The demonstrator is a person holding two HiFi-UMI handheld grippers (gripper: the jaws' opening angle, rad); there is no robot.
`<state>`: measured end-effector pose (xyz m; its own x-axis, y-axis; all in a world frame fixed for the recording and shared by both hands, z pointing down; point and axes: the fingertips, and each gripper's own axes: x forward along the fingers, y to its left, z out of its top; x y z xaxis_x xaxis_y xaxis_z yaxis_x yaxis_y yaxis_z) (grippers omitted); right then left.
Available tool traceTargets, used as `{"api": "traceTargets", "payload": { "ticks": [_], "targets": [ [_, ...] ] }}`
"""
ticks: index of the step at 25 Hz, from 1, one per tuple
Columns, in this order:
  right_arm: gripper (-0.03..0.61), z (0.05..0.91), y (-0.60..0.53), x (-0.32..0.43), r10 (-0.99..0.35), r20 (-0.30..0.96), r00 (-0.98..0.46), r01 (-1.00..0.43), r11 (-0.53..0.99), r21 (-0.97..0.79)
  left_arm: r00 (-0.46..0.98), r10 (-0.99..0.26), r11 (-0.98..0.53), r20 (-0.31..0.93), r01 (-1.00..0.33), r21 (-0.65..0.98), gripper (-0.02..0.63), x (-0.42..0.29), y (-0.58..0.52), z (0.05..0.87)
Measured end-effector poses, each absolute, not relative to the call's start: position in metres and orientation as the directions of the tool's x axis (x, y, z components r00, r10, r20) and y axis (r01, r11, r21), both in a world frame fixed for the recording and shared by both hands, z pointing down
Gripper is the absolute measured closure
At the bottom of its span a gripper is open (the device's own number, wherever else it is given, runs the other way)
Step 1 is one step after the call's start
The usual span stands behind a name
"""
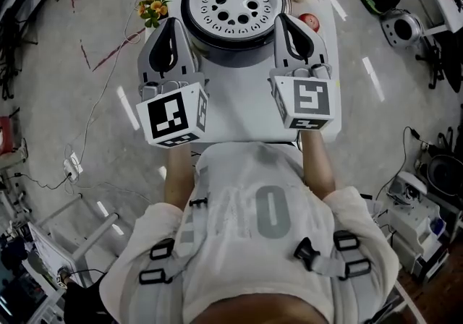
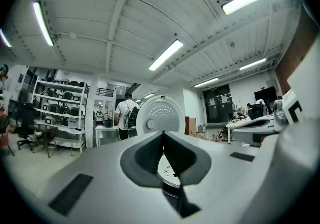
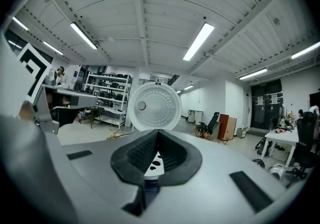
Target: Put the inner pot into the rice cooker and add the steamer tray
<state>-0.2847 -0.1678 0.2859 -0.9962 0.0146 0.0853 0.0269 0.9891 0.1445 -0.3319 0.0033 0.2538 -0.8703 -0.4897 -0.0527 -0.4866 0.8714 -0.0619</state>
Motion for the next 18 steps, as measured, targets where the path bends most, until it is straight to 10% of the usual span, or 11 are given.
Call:
{"api": "traceTargets", "payload": {
  "ticks": [18],
  "targets": [
    [0.571,0.283,-0.187,-0.29,0.017,0.083,-0.996,0.027,0.994,0.11,-0.883,-0.469,0.883,-0.033,-0.467,-0.045,0.594,-0.339,-0.001,0.262]
  ]
}}
